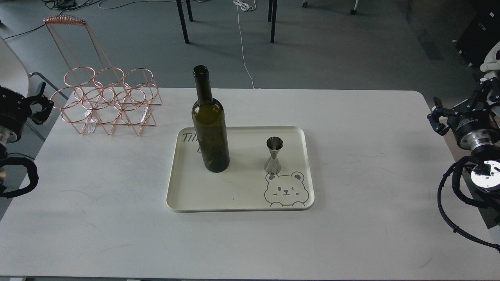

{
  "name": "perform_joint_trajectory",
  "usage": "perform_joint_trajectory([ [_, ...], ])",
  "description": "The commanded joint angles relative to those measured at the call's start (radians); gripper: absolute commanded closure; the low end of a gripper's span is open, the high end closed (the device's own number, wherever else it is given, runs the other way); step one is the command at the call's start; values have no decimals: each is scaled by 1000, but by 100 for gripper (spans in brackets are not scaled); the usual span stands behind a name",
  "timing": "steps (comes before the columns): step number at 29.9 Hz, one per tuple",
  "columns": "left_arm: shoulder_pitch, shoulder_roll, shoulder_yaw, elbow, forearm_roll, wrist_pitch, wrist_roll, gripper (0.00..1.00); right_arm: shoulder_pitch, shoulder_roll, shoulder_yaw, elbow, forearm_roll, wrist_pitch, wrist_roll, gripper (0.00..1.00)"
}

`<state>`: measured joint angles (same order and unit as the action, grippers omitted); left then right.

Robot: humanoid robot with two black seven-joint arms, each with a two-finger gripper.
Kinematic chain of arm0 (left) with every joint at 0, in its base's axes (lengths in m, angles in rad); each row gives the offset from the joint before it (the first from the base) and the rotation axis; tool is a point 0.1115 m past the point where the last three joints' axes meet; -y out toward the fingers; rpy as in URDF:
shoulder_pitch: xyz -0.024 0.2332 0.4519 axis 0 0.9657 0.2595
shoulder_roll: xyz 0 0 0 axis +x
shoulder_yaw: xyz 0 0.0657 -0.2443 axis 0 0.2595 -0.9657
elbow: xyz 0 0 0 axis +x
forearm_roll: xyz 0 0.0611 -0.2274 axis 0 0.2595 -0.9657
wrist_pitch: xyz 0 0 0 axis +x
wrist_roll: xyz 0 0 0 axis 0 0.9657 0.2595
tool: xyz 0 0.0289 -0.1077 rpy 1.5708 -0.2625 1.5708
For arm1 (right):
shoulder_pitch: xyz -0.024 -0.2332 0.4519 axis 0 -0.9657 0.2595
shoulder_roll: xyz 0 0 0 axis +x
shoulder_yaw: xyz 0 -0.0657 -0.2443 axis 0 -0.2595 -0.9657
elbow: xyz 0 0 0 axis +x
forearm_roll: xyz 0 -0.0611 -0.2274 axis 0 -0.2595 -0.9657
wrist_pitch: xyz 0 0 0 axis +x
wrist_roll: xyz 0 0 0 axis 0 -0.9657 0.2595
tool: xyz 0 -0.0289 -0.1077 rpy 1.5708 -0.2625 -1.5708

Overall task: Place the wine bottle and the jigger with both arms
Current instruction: 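Move the right gripper in toward the tray, then reach the right gripper to the metal jigger and close on it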

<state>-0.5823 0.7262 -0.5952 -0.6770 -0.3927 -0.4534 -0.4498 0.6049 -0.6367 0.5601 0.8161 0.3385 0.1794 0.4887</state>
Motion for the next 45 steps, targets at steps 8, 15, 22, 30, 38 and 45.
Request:
perform_joint_trajectory([
  [8, -11, 4, 0, 0, 3, 12, 2, 1, 4, -1, -11, 0, -15, 2, 0, 1],
  [15, -21, 15, -6, -7, 3, 10, -1, 1, 87, -21, -37, -6, -241, 2, 0, 1],
  [22, -30, 10, -6, -10, 3, 10, 0, 1, 150, -72, -42, 113, -649, -66, 0, 2],
  [30, -28, 4, -5, -10, 5, 5, 0, 1, 167, -93, -124, 300, -1108, -152, 0, 2],
  [38, -28, 2, -5, -10, 5, 2, -1, 1, 156, -83, -287, 325, -1655, -385, 0, 2],
  [45, -27, -11, -5, -10, 5, 5, -1, 1, 154, -66, -425, 324, -1854, -500, 0, 2],
])
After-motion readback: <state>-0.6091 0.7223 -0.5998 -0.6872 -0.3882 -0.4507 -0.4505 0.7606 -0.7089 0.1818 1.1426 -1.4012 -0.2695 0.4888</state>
